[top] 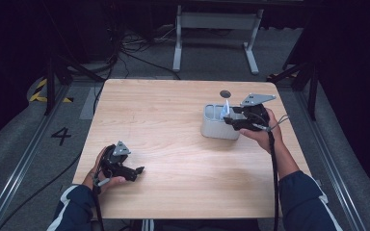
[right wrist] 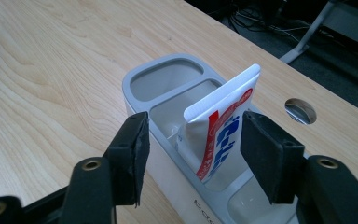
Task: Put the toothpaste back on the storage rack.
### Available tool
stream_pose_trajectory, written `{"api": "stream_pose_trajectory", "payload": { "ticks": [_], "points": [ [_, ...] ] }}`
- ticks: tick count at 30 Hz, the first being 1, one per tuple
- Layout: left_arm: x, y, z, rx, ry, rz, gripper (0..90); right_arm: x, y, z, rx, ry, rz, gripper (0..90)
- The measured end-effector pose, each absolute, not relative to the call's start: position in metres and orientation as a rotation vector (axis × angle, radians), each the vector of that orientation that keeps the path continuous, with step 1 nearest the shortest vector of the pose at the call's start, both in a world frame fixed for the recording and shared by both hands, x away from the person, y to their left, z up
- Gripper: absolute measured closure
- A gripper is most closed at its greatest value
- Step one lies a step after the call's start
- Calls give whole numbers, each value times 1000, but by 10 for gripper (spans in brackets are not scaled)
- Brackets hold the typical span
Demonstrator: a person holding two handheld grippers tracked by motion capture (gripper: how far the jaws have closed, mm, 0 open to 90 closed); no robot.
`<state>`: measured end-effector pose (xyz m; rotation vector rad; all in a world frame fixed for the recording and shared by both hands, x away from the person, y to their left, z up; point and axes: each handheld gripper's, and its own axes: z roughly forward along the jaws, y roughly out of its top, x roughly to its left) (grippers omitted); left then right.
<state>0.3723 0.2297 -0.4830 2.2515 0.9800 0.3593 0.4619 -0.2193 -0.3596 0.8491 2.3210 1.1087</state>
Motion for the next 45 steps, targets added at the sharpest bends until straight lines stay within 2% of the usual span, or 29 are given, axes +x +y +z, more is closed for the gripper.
{"api": "stream_pose_trajectory", "payload": {
  "ticks": [9, 26, 45],
  "points": [
    [372, 230, -483, 2251, 980, 359, 6, 451, -224, -352, 842, 2305, 1065, 311],
    [372, 229, -483, 2250, 983, 360, 6, 417, -241, -344, 774, 2294, 998, 295],
    [372, 229, -483, 2249, 985, 355, 5, 387, -272, -369, 761, 2278, 949, 296]
  ]
}}
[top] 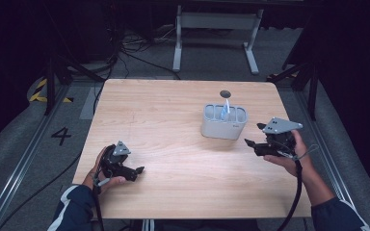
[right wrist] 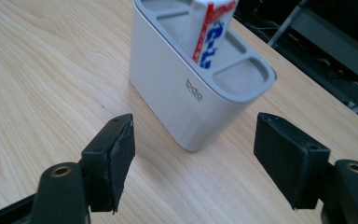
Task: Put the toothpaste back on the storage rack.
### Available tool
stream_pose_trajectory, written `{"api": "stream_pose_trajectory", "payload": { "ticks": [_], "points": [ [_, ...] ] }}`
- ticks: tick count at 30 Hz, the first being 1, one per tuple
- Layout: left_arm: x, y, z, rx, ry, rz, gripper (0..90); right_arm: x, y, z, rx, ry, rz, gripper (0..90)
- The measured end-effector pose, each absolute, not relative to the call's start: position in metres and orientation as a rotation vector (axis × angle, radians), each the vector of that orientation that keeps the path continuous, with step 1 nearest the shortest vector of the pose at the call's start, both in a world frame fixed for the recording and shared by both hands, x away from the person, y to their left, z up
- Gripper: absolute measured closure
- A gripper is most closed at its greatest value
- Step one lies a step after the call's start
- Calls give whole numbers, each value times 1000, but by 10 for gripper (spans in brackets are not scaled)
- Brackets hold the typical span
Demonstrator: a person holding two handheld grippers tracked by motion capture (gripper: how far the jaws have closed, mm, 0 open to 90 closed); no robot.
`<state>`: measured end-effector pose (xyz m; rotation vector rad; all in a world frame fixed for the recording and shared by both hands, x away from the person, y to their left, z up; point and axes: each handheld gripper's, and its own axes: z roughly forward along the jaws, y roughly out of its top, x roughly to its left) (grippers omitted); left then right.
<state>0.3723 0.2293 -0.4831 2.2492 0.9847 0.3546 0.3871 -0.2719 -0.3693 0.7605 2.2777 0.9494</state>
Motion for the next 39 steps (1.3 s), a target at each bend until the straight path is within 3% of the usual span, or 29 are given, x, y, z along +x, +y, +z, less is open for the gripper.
{"api": "stream_pose_trajectory", "payload": {
  "ticks": [39],
  "points": [
    [373, 230, -483, 2254, 979, 354, 3, 348, -333, -451, 928, 2350, 871, 278]
  ]
}}
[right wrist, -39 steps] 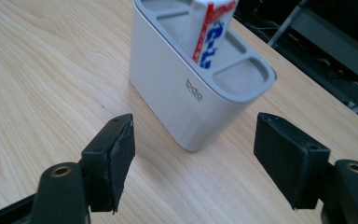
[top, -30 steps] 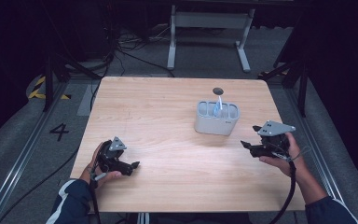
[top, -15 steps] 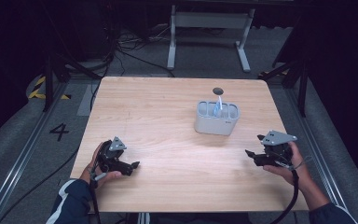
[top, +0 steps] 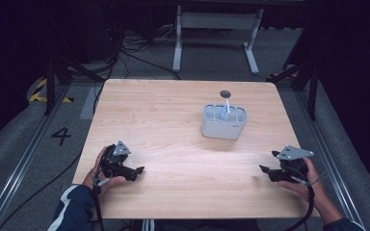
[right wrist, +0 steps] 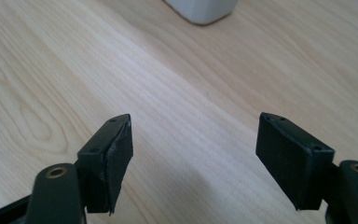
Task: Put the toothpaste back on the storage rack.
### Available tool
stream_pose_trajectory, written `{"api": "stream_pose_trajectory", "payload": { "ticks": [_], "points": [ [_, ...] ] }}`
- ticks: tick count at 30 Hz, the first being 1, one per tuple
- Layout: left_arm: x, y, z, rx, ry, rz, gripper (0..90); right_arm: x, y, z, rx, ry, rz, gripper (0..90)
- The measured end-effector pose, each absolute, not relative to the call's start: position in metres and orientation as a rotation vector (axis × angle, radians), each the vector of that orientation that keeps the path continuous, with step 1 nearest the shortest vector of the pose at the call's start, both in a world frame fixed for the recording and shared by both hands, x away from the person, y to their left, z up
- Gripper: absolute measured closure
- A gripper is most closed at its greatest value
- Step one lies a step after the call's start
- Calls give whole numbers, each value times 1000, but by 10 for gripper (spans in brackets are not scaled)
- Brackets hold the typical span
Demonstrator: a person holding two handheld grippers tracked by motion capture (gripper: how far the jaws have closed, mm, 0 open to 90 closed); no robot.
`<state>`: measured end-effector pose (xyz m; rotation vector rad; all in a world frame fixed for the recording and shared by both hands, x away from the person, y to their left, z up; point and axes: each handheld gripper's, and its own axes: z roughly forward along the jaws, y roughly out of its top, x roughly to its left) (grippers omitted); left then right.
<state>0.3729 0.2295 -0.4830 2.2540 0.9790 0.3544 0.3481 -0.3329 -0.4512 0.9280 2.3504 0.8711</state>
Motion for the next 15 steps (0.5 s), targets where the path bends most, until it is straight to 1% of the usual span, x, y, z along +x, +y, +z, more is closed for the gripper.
{"api": "stream_pose_trajectory", "payload": {
  "ticks": [6, 9, 12, 15],
  "points": [
    [374, 229, -483, 2251, 978, 352, 2, 338, -350, -466, 998, 2357, 928, 276],
    [374, 229, -483, 2252, 978, 351, 2, 333, -358, -475, 1037, 2346, 926, 263],
    [374, 229, -483, 2252, 978, 351, 2, 329, -370, -484, 1100, 2325, 1013, 238],
    [374, 229, -483, 2252, 978, 351, 2, 329, -373, -486, 1140, 2321, 1045, 232]
  ]
}}
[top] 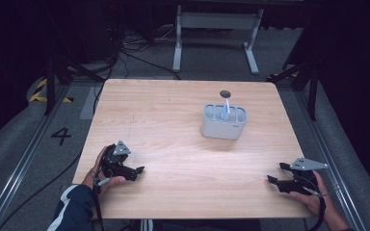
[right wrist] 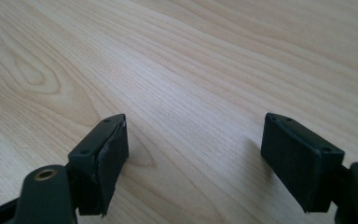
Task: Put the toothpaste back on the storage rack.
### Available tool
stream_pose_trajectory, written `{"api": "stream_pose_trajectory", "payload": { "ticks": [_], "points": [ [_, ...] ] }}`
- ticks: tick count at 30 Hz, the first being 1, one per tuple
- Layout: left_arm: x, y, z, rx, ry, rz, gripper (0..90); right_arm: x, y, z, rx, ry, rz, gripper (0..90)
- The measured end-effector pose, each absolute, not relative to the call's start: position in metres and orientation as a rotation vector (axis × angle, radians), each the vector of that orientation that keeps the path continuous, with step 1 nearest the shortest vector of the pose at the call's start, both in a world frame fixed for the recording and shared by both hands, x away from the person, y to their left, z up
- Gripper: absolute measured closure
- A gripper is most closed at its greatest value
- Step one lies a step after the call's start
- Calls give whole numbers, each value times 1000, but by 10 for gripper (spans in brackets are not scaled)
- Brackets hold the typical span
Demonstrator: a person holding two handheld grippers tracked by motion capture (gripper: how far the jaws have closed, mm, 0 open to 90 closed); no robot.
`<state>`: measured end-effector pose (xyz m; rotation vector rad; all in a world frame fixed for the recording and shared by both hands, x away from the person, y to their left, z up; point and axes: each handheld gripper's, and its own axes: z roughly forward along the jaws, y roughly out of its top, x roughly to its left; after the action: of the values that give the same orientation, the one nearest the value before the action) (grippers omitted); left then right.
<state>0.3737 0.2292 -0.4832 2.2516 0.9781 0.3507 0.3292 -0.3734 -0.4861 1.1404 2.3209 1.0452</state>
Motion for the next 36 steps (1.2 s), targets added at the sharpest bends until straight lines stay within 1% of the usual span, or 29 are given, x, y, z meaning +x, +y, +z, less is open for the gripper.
{"api": "stream_pose_trajectory", "payload": {
  "ticks": [21, 36],
  "points": [
    [375, 227, -484, 2240, 989, 357, 2, 325, -378, -486, 1170, 2298, 1030, 220],
    [375, 227, -484, 2240, 991, 357, 2, 326, -380, -486, 1169, 2302, 1026, 196]
  ]
}}
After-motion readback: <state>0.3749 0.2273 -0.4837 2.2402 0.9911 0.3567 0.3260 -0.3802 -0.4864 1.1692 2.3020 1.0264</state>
